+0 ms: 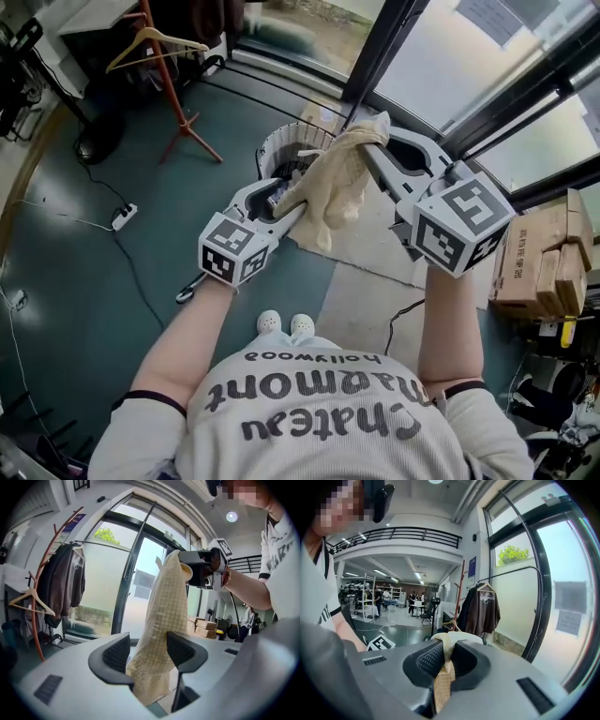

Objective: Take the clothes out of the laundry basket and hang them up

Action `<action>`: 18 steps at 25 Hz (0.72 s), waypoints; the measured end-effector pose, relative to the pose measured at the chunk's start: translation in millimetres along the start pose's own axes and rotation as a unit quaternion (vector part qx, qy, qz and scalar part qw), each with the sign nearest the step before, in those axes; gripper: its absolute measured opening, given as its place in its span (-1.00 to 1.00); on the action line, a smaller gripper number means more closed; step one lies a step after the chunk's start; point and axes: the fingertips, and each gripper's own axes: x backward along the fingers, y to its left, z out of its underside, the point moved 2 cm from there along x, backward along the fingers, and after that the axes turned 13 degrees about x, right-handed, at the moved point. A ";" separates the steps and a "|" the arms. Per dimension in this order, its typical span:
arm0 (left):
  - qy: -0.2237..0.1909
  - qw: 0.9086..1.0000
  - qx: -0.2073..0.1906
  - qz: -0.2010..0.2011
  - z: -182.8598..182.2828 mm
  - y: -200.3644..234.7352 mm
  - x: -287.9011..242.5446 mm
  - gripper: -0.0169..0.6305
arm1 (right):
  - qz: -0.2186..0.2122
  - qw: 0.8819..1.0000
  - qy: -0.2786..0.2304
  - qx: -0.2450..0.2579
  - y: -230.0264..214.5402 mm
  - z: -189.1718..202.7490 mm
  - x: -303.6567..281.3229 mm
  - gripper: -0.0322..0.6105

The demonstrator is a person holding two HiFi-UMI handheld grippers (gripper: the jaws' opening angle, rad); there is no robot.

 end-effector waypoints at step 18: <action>-0.087 0.988 -0.078 -0.098 -138.2 10.4 108.7 -0.86 | -0.040 0.987 -0.139 0.065 -3.9 -129.9 -5.2 -0.79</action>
